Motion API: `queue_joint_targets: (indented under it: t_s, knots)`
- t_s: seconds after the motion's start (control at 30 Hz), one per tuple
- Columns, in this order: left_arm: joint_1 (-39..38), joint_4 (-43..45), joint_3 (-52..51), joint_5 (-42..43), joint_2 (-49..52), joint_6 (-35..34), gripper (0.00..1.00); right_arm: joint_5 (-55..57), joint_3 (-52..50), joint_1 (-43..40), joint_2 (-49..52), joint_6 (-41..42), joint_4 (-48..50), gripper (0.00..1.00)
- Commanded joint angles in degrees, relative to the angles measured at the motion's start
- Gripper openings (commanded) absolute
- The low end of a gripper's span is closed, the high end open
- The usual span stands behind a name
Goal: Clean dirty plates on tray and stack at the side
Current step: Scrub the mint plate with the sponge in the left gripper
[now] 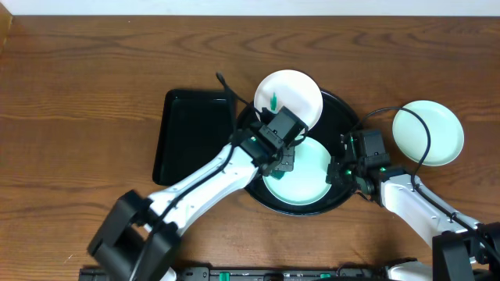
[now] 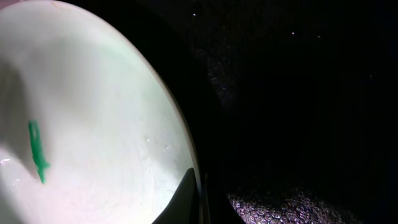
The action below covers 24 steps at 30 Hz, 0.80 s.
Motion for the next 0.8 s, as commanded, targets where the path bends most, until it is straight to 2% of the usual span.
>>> queue_joint_targets:
  t_s: [0.0, 0.77]
  knots:
    - [-0.07, 1.18, 1.14, -1.4, 2.78, -1.29, 0.08, 0.76, -0.52, 0.7, 0.13, -0.13, 0.37, 0.01]
    - [-0.15, 3.48, 0.85, -1.97, 5.53, -1.73, 0.08, 0.74, -0.52, 0.7, 0.13, -0.11, 0.76, 0.01]
